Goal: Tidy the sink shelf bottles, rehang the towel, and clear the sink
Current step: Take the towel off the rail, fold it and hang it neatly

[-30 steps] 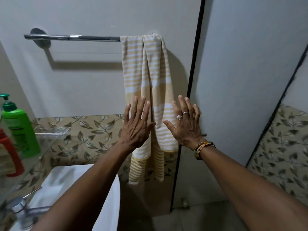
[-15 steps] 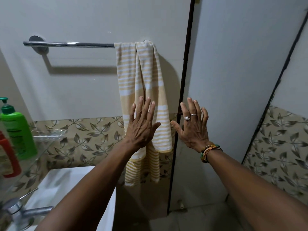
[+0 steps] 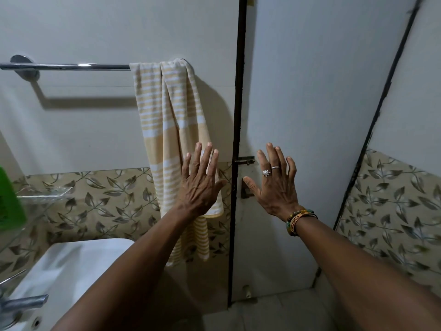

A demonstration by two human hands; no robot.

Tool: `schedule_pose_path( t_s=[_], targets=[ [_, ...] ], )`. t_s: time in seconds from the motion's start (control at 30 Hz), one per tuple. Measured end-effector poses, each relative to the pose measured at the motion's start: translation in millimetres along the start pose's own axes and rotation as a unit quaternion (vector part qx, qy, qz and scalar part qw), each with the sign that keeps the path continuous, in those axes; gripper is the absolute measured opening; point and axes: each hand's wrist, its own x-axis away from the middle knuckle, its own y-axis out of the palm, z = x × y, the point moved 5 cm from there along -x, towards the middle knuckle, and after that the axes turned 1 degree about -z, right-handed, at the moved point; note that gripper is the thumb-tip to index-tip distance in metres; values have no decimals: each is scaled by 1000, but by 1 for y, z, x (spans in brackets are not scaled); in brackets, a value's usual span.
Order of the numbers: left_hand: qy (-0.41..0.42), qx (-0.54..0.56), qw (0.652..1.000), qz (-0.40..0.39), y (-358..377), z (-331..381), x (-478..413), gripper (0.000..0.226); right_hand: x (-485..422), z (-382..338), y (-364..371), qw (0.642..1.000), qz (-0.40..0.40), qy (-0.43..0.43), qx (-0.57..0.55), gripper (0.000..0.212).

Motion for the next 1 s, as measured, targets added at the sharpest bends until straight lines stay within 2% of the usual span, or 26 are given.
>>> schedule_pose_path(
  t_s=[0.3, 0.7, 1.0],
  targets=[
    [-14, -21, 1000, 5, -5, 30, 1, 80, 8, 38, 2, 1000, -4, -6, -27, 76],
    [-12, -39, 999, 11, -19, 31, -3, 83, 9, 43, -4, 999, 10, -3, -36, 77],
    [-6, -35, 999, 27, -17, 23, -1, 81, 8, 37, -1, 999, -11, -7, -33, 77]
  ],
)
